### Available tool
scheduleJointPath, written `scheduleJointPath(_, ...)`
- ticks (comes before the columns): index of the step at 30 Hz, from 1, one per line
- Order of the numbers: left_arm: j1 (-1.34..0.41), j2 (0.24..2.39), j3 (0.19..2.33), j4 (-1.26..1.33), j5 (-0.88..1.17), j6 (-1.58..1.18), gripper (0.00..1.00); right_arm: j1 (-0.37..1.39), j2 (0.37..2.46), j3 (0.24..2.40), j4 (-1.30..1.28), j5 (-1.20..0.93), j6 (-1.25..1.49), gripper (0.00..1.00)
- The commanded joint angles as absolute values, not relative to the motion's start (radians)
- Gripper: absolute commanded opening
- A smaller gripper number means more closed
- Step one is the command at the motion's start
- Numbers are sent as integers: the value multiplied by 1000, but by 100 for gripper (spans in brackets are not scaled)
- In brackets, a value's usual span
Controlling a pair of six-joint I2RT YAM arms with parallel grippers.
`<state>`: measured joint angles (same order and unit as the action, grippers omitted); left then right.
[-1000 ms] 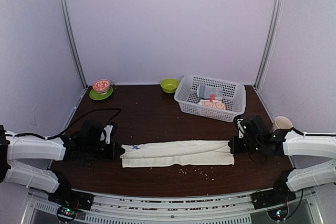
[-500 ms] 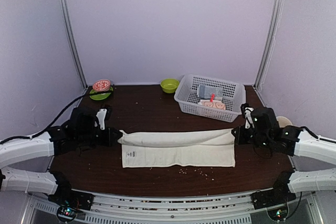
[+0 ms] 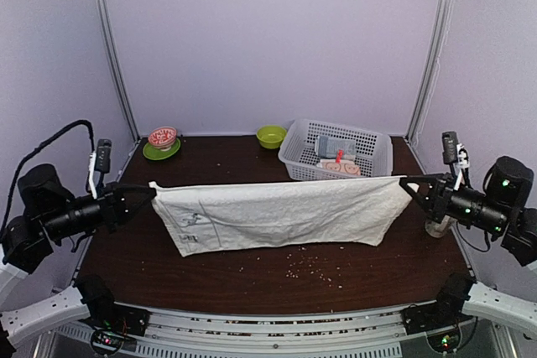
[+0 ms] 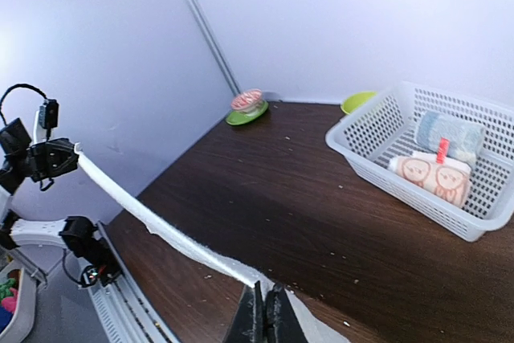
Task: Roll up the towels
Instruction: Fold the towel at the center of the board.
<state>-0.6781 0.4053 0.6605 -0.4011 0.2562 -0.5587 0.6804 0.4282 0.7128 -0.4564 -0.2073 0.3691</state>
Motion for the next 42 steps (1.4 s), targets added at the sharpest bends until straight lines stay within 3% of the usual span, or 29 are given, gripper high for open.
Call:
scheduleJointPath(1,-680,314,761,-470,378,-557,0,682,361,759,-496,-338,402,0)
scheduleJointPath(7,-680,414,722,-412,333,-528,0,679,437,697,-392,-287,433,0)
scheduleJointPath(14,-635,858,584,-11,301,-539,0,593,774,585,-144,-161,528,0)
scheduleJointPath(21,-543,1150,600,131,191,-575,0,548,1076,589,-48,1,558,0)
scheduleJointPath(31,-528,1210,554,153,123,-553,0,537,1216,581,-6,67,556,0)
scheduleJointPath(42,-532,1081,394,146,100,-584,0,540,1101,484,-57,37,580,0)
